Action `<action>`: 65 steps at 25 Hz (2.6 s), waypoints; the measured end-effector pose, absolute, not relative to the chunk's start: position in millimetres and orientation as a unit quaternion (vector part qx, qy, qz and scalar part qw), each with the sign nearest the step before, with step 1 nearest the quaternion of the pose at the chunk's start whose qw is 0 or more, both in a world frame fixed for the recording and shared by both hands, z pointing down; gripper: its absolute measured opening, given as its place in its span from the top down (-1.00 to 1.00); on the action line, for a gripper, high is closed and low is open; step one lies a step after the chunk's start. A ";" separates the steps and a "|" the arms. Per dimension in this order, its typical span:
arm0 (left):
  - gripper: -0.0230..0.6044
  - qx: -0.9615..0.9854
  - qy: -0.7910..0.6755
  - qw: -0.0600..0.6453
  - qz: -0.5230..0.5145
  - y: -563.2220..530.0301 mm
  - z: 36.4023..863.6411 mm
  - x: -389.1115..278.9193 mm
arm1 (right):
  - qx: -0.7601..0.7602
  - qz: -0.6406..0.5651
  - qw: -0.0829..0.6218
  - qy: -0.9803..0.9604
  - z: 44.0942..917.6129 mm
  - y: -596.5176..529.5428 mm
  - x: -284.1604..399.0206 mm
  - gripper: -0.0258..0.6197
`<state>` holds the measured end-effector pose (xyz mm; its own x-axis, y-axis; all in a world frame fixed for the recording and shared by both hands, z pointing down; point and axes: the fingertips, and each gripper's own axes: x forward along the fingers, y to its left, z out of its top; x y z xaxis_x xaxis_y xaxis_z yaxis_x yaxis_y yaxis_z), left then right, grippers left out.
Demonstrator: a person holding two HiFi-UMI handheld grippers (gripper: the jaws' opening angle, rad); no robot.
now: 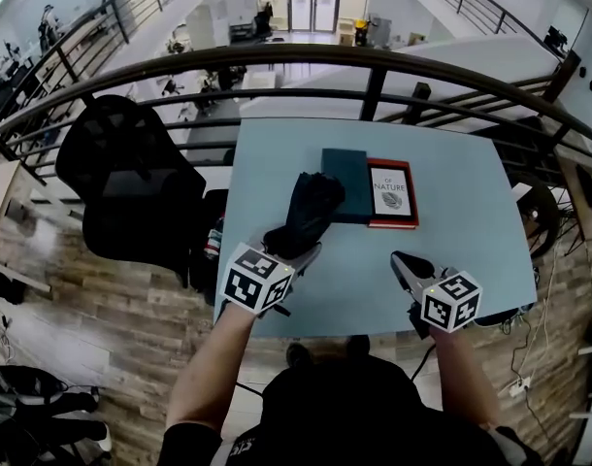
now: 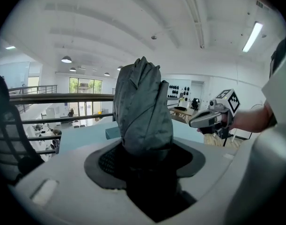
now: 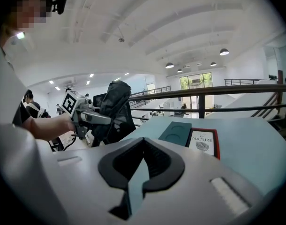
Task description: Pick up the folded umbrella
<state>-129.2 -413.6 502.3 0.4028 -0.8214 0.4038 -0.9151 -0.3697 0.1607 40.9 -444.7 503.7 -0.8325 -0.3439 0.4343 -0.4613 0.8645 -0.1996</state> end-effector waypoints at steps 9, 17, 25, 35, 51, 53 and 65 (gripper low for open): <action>0.08 0.817 -0.550 0.144 0.094 -416.5 448.1 -113.2 | 0.192 0.120 0.151 -0.962 470.1 -461.4 46.3 0.92; 0.08 0.815 -0.573 0.082 0.009 -433.7 372.7 -96.5 | 0.199 0.103 0.120 -0.967 445.1 -492.3 81.3 0.92; 0.08 0.802 -0.595 0.044 -0.036 -440.4 348.8 -93.1 | 0.208 0.098 0.081 -0.970 431.5 -513.2 93.3 0.92; 0.08 0.790 -0.605 0.082 -0.060 -438.8 393.3 -91.8 | 0.196 0.104 0.078 -0.972 440.6 -510.9 93.0 0.92; 0.08 0.777 -0.624 0.052 -0.070 -441.5 368.1 -109.9 | 0.189 0.070 0.065 -0.977 423.8 -515.1 92.1 0.92; 0.08 0.776 -0.625 0.047 -0.071 -442.1 363.4 -109.9 | 0.191 0.063 0.058 -0.978 417.6 -516.1 93.9 0.92; 0.08 0.771 -0.631 0.049 -0.070 -441.2 367.3 -109.7 | 0.187 0.010 0.046 -0.981 402.4 -508.2 95.3 0.92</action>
<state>-109.7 -441.2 367.3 0.1946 -0.9798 -0.0468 -0.9661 -0.1997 0.1636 95.3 -508.2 402.4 -0.9261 -0.3655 0.0931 -0.3674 0.9301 -0.0024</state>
